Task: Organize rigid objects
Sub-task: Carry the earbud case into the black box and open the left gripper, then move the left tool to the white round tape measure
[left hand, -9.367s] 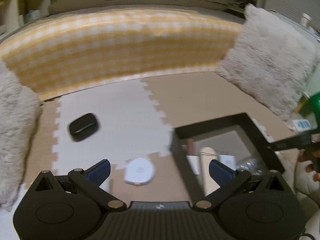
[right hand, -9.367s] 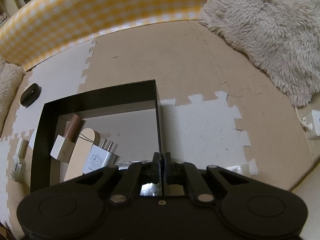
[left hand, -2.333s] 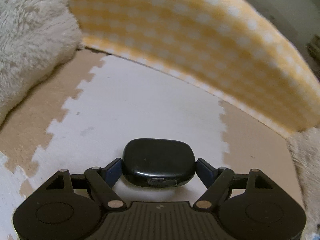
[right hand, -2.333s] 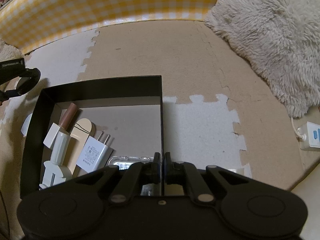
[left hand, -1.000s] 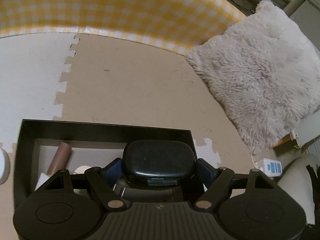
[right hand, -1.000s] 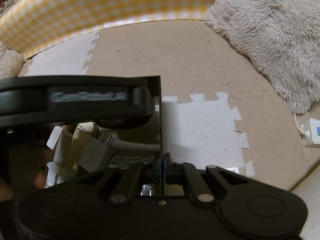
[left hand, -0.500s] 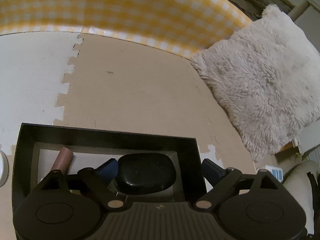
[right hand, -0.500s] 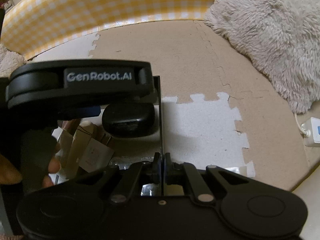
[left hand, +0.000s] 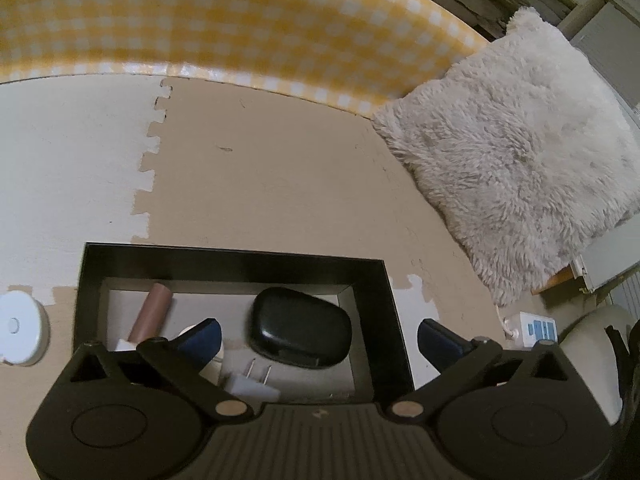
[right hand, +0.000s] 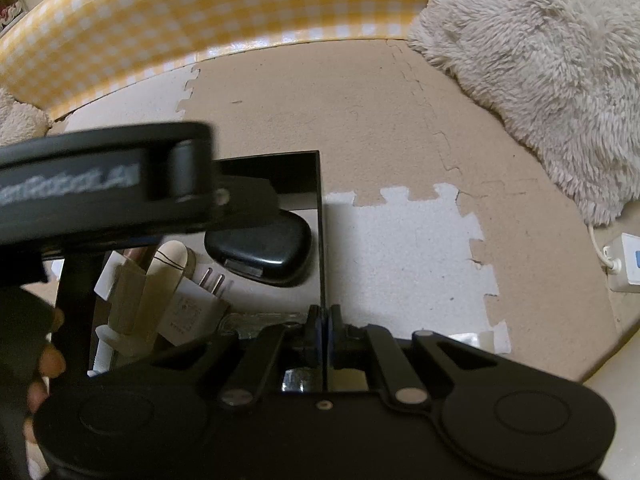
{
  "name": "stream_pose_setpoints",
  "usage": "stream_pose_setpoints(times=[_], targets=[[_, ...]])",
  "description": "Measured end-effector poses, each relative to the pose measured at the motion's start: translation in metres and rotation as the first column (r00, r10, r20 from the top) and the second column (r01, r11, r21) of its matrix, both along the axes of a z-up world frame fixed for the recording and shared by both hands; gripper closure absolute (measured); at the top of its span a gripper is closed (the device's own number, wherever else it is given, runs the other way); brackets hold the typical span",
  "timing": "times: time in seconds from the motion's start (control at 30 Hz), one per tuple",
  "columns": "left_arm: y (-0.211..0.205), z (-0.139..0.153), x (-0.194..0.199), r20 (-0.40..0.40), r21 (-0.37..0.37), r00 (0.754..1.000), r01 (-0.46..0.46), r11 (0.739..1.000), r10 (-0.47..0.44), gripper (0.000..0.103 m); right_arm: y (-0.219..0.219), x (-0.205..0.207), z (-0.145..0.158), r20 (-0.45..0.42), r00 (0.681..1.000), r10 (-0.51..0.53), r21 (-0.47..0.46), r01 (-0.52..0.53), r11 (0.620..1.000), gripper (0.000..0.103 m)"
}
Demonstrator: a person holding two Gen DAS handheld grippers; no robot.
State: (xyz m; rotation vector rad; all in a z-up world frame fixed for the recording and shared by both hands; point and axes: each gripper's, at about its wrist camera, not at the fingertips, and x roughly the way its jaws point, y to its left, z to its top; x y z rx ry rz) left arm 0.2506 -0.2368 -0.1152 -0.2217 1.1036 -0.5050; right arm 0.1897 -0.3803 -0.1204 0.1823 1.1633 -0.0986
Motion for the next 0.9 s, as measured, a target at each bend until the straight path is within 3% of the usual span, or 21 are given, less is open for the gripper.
stream_pose_setpoints(times=[0.57,0.9], targets=[[0.032,0.03,-0.028,0.057,0.035,0.994,0.093,0.995,-0.095,0.0,0.001,-0.002,0.001,-0.004,1.0,0.004,-0.005,-0.004,1.0,0.099],[0.062,0.048,-0.043,0.15,0.079,0.982,0.103,0.992,-0.114,0.0,0.002,-0.002,0.001,-0.007,1.0,0.008,-0.011,-0.008,1.0,0.099]])
